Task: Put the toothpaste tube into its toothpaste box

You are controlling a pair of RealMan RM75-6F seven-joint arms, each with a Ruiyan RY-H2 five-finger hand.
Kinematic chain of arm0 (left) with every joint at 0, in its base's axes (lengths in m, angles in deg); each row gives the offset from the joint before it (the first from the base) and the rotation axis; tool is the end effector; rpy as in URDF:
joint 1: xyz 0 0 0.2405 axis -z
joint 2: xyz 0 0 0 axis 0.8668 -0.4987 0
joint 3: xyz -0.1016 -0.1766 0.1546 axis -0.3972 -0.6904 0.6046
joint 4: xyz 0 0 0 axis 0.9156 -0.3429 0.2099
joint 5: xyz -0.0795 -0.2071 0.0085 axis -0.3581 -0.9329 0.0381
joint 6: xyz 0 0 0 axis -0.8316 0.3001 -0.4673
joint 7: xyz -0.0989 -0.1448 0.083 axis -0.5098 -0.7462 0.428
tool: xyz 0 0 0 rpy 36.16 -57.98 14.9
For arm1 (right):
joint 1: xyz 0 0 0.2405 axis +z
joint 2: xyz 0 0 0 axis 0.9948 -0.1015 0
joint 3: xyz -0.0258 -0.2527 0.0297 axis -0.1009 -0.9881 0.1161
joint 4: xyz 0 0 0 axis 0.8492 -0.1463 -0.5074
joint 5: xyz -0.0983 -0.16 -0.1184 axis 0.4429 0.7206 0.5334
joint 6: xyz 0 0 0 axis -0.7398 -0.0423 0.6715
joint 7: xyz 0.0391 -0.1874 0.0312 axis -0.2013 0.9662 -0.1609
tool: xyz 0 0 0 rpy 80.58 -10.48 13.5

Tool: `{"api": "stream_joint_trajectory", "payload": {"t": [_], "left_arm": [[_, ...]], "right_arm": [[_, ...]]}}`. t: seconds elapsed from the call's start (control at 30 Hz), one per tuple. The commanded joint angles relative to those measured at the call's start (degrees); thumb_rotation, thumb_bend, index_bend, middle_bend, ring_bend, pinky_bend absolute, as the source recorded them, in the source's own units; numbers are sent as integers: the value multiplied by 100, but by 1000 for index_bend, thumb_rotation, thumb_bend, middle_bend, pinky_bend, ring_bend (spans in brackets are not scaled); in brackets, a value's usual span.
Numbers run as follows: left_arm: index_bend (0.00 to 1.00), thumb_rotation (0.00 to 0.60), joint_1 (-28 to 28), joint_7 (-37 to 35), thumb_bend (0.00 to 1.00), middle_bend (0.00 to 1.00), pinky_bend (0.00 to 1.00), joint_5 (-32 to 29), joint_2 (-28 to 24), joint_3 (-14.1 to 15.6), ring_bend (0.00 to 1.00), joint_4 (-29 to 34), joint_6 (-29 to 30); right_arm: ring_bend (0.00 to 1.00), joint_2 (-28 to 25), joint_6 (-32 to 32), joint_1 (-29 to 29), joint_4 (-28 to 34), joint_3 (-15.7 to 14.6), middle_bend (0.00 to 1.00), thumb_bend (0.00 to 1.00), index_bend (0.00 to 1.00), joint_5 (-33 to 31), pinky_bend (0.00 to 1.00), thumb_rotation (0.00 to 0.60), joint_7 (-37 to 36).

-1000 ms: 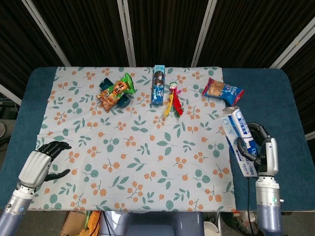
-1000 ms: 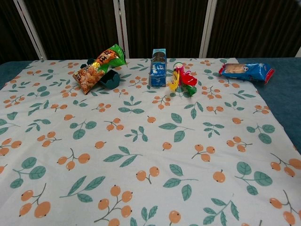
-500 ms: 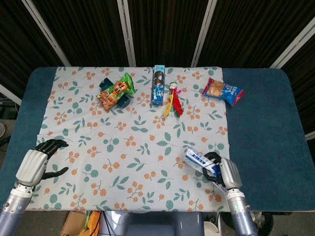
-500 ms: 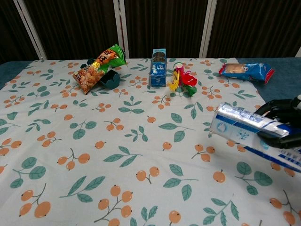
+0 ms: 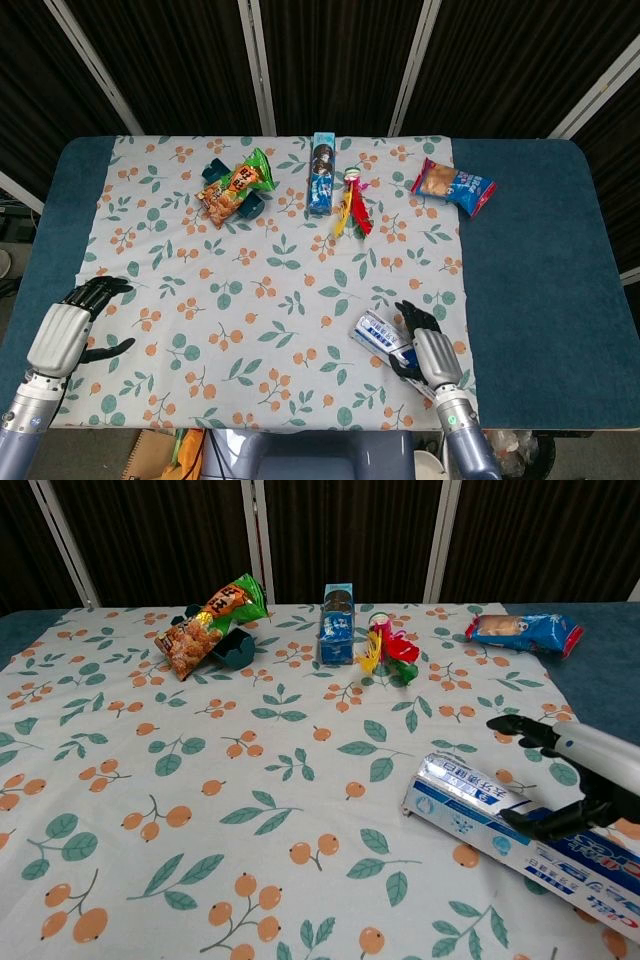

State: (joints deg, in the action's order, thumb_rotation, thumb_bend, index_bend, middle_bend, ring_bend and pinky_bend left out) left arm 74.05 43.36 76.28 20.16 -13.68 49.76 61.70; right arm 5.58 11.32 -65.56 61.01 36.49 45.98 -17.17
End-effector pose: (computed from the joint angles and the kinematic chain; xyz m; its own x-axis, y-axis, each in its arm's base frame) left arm -0.2679 0.2596 0.0952 0.2390 0.0066 0.9710 0.9373 -0.2628 -0.2289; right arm -0.1852 -0.2627 -0.0383 0.0080 -0.3678 0.9299 -0.9992 0.0327 0.0215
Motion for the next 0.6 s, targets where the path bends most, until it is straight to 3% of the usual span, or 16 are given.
{"api": "stream_joint_trajectory", "payload": {"t": [0.03,0.33,0.47,0.6], "left_arm": [[208,600,-45,157,2,162,215,-125,-131,-10,135,195,-111],[102,600,-229,788,0,46,104,-407,-500,82,35,687,-293],[70,600,-378,1088,0,13,79,-565,-697,139,12,943,-291],[34,600,-510,1335,0,0,60,-722,-845,189,0,1118,-305]], "right_arm": [[0,-791,89,92,473,31,20,388,0,75,7,600,500],[0,-2384,398,-275,620,-428,20,388,0,803,9,600,567],[0,-2938,836,-732,184,-803,3,388,0,1424,2,600,88],[0,-3092,1377,-1135,-320,-1002,0,388,0,1952,0,600,-454]]}}
